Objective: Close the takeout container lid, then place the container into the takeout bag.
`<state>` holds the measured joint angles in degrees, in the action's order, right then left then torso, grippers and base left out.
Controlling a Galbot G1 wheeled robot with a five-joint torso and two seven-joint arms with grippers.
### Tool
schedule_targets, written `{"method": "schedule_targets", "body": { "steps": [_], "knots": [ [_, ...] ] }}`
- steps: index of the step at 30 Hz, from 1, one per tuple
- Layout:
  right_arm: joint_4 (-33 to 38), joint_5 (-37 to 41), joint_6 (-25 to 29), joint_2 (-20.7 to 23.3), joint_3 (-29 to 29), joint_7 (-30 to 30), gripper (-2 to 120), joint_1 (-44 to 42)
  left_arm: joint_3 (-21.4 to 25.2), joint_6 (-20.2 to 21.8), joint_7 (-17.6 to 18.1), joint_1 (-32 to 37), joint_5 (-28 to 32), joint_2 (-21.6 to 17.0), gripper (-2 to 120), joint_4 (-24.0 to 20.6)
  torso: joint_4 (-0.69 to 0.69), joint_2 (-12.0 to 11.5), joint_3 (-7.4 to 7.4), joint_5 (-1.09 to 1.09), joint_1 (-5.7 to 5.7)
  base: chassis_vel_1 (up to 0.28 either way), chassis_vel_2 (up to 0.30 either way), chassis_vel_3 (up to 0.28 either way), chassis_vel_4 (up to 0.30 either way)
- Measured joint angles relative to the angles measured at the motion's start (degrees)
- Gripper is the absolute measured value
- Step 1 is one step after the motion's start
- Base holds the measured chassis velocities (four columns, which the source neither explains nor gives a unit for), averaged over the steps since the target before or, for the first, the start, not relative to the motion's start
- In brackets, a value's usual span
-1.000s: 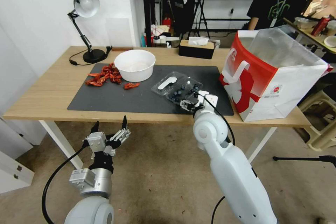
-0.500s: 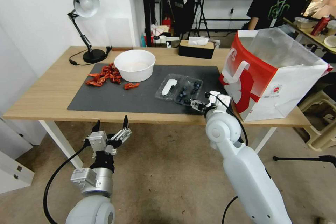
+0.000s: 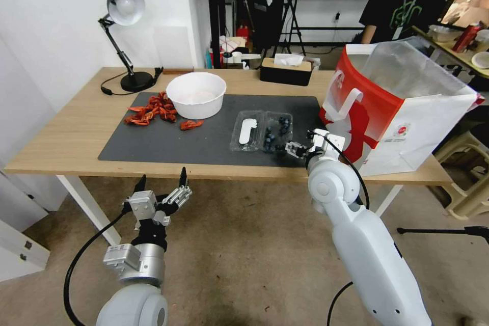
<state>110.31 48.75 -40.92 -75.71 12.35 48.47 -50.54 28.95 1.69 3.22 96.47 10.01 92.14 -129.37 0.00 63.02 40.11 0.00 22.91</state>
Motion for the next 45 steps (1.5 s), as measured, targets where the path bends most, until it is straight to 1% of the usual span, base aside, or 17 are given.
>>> {"method": "schedule_targets", "body": {
  "steps": [3, 4, 6, 7, 10, 11, 13, 14, 15, 16, 17, 18, 23, 26, 28, 36, 45],
  "knots": [
    [0.71, -1.02, 0.76, 0.08, 0.22, -1.25, 100, -0.37, 0.0, 0.0, 0.01, 0.01, 0.02, 0.0, 100, 0.01, 0.01, -0.01, 0.0, 0.0, 0.0, 0.0, 0.0, 0.0, 0.0],
    [2.18, -3.53, 4.26, 0.76, 0.27, -5.53, 100, -1.65, 0.03, 0.02, 0.04, 0.0, 0.06, 0.0, 100, 0.02, 0.0, 0.0, 0.0, 0.0, 0.0, 0.0, 0.0, 0.0, 0.0],
    [3.87, -6.37, 9.49, 1.66, -0.02, -10.42, 100, -3.36, 0.05, 0.08, 0.06, -0.09, 0.12, 0.0, 100, 0.04, 0.01, -0.01, 0.0, 0.0, 0.0, 0.0, 0.0, 0.0, 0.0],
    [3.87, -6.37, 9.49, 1.66, -0.02, -10.42, 100, -3.36, 0.05, 0.08, 0.06, -0.09, 0.12, 0.0, 100, 0.04, 0.01, -0.01, 0.0, 0.0, 0.0, 0.0, 0.0, 0.0, 0.0],
    [7.29, -10.28, 15.33, 3.41, -0.61, -16.45, 100, -7.01, 0.07, 0.11, 0.1, -0.14, 0.2, -0.05, 100, 0.08, 0.01, -0.01, 0.0, 0.0, 0.0, 0.0, 0.0, 0.0, 0.0],
    [7.29, -10.28, 15.33, 3.41, -0.61, -16.45, 100, -7.01, 0.07, 0.11, 0.1, -0.14, 0.2, -0.05, 100, 0.08, 0.01, -0.01, 0.0, 0.0, 0.0, 0.0, 0.0, 0.0, 0.0],
    [9.95, -14.05, 19.67, 4.98, -1.3, -19.98, 100, -10.23, 0.11, 0.11, 0.12, -0.15, 0.28, -0.2, 100, 0.2, -0.01, -0.01, 0.0, 0.0, 0.0, 0.0, 0.0, 0.0, 0.0],
    [12.36, -19.72, 25.04, 6.61, -1.58, -23.3, 100, -14.21, 0.18, 0.11, 0.16, -0.17, 0.41, -0.36, 100, 0.31, 0.01, 0.0, -0.01, 0.0, 0.0, 0.0, 0.0, 0.0, 0.0],
    [12.36, -19.72, 25.04, 6.61, -1.58, -23.3, 100, -14.21, 0.18, 0.11, 0.16, -0.17, 0.41, -0.36, 100, 0.31, 0.01, 0.0, -0.01, 0.0, 0.0, 0.0, 0.0, 0.0, 0.0],
    [13.61, -24.14, 28.59, 7.54, -1.36, -25.23, 100, -17.14, 0.21, 0.09, 0.21, -0.18, 0.51, -0.44, 100, 0.33, 0.01, 0.0, 0.0, 0.0, 0.0, 0.0, 0.0, 0.0, 0.0],
    [13.93, -25.36, 29.51, 7.76, -1.23, -25.72, 100, -18.05, 0.22, 0.09, 0.21, -0.19, 0.54, -0.46, 100, 0.33, 0.0, 0.0, 0.0, 0.0, 0.0, 0.0, 0.0, 0.0, 0.0],
    [15.27, -30.58, 32.96, 8.54, -0.88, -26.96, 100, -22.03, 0.26, 0.07, 0.27, -0.19, 0.67, -0.58, 100, 0.34, -0.01, 0.0, -0.01, 0.01, 0.0, 0.0, 0.0, 0.0, 0.0],
    [18.73, -38.47, 37.19, 8.68, -0.83, -26.4, 100, -29.67, 0.43, 0.01, 0.5, -0.22, 0.97, -0.87, 100, 0.34, 0.0, 0.0, -0.01, -0.01, 0.0, 0.0, 0.0, 0.0, 0.0],
    [20.02, -47.35, 42.66, 7.62, -1.65, -24.97, 100, -36.34, 0.47, -0.11, 0.61, -0.2, 1.12, -1.18, 100, 0.34, 0.0, 0.0, -0.01, 0.0, 0.0, 0.0, 0.0, 0.0, 0.0],
    [20.02, -50.0, 44.61, 7.04, -1.95, -24.18, 100, -38.48, 0.47, -0.23, 0.63, -0.17, 1.15, -1.3, 100, 0.35, 0.0, 0.0, -0.01, 0.0, 0.0, 0.0, 0.0, 0.0, 0.0],
    [17.61, -55.13, 48.26, 4.82, -3.79, -21.04, 100, -44.92, 0.55, -1.04, 0.67, 0.22, 1.26, -2.17, 100, 0.46, 0.0, 0.0, 0.0, 0.0, 0.0, 0.0, 0.0, 0.0, 0.0],
    [17.03, -55.08, 48.23, 4.04, -3.63, -20.65, 100, -45.27, 0.48, -1.46, 0.72, 0.3, 1.54, -2.94, 100, 0.5, 0.01, 0.0, 0.0, 0.0, 0.0, 0.0, 0.0, 0.0, 0.0]
  ]
}}
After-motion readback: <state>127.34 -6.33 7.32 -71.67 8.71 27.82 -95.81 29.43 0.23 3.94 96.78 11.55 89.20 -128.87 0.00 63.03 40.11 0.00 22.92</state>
